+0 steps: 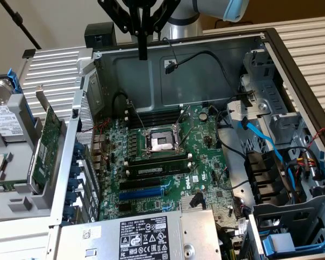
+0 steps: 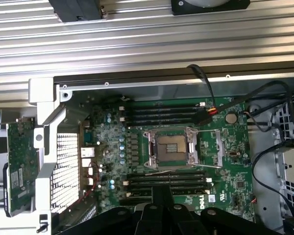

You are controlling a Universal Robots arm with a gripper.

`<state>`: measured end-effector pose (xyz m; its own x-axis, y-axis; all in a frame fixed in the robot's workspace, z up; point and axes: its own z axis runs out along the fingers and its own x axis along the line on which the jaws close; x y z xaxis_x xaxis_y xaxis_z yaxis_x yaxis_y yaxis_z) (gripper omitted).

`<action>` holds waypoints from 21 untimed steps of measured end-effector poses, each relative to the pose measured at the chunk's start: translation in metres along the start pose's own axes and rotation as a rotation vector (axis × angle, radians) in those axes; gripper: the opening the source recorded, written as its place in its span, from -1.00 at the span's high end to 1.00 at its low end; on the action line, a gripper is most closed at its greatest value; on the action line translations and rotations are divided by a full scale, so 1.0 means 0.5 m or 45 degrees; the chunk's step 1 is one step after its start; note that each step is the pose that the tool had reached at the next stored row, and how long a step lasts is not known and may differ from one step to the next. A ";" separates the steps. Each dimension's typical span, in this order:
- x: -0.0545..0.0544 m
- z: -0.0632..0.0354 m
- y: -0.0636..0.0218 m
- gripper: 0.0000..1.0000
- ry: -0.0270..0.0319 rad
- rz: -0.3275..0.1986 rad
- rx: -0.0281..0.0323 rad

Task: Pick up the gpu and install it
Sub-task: 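Reach for the gpu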

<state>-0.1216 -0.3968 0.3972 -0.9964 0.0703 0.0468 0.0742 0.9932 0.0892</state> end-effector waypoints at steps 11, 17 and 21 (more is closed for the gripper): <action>0.000 0.000 0.000 0.79 0.0001 0.000 -0.0001; 0.026 0.001 -0.002 0.79 0.0000 0.000 -0.0001; 0.060 0.002 -0.005 0.79 0.0000 0.000 -0.0002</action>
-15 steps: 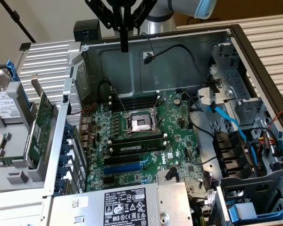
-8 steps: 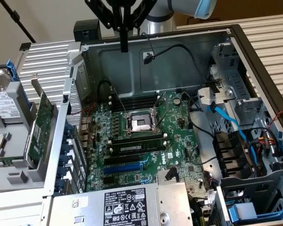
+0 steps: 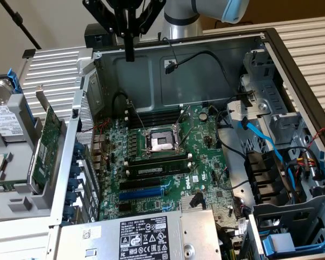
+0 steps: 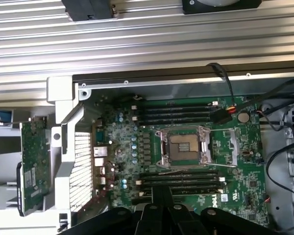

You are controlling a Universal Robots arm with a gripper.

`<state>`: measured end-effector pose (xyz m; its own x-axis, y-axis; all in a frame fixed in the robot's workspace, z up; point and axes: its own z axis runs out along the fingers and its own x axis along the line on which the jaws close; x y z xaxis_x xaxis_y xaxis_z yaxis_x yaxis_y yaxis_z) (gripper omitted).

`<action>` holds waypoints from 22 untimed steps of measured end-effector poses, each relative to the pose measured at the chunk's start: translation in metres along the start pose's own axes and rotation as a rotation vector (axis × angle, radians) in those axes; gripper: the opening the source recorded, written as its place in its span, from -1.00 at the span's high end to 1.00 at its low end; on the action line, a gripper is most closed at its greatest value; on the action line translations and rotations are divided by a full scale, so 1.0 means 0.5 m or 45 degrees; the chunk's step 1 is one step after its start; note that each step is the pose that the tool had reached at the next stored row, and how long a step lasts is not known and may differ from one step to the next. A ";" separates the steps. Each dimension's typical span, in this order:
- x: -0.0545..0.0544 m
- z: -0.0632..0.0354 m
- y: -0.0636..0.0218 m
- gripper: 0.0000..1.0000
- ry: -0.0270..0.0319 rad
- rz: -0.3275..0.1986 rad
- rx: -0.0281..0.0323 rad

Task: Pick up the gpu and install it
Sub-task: 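Reach for the gpu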

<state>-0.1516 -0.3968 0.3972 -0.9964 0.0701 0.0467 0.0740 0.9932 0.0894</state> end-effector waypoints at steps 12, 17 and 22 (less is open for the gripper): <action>0.108 0.003 -0.008 0.79 -0.0002 0.000 -0.0005; 0.154 0.003 -0.012 0.79 -0.0002 0.000 -0.0006; 0.199 0.004 -0.015 0.79 -0.0002 0.000 -0.0006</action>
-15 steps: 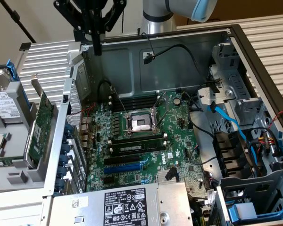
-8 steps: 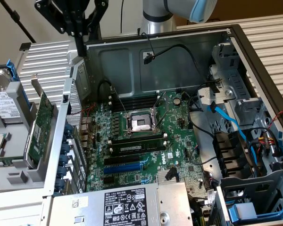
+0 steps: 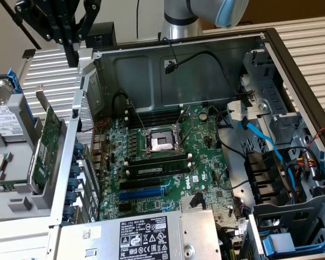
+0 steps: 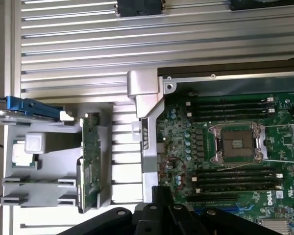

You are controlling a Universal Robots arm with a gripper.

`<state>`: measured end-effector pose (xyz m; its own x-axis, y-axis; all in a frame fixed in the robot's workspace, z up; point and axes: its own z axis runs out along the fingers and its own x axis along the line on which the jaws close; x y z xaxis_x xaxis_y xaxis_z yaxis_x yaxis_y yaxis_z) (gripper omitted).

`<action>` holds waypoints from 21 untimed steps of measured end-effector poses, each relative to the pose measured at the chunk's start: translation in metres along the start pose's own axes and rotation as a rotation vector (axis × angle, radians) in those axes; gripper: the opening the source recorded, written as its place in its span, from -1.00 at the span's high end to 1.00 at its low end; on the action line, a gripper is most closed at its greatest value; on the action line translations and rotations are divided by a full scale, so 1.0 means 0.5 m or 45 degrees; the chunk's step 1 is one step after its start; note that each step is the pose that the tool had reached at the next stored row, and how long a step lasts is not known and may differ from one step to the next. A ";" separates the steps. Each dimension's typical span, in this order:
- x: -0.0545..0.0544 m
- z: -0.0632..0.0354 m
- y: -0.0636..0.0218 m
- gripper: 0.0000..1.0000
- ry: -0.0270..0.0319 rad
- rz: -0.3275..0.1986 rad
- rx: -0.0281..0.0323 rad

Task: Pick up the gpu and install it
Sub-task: 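Reach for the gpu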

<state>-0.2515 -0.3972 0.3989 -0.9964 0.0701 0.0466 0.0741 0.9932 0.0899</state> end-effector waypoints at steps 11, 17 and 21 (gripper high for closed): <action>0.100 0.002 -0.011 0.79 0.0000 0.000 -0.0002; 0.155 0.004 -0.018 0.79 0.0000 0.000 -0.0005; 0.191 0.005 -0.023 0.79 0.0001 0.000 -0.0005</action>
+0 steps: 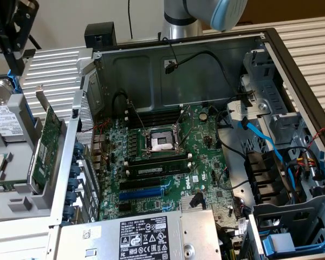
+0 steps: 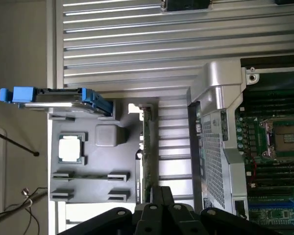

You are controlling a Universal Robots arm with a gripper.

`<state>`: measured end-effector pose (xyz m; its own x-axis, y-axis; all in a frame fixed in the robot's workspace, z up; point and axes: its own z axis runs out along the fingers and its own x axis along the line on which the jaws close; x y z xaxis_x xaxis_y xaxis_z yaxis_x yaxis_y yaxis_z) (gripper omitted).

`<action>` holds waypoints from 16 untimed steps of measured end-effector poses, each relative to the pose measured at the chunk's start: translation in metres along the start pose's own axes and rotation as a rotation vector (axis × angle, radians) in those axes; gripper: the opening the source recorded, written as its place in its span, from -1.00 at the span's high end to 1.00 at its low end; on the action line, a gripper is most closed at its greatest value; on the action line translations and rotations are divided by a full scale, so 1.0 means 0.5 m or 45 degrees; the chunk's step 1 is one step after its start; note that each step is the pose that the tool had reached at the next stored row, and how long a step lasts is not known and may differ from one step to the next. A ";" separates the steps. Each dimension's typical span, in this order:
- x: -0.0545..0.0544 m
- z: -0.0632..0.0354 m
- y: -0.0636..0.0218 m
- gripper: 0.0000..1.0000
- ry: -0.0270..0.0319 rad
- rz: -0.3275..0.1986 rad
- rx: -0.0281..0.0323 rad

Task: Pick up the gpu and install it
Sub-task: 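Reach for the gpu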

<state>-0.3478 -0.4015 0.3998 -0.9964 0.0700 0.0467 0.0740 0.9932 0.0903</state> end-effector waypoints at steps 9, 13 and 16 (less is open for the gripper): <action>0.080 0.003 -0.009 0.79 -0.0014 0.000 0.0005; 0.105 0.004 -0.011 0.79 -0.0078 0.000 0.0292; 0.126 0.005 -0.012 0.79 -0.0127 0.001 0.0430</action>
<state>-0.4110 -0.4030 0.3999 -0.9968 0.0712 0.0368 0.0732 0.9957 0.0566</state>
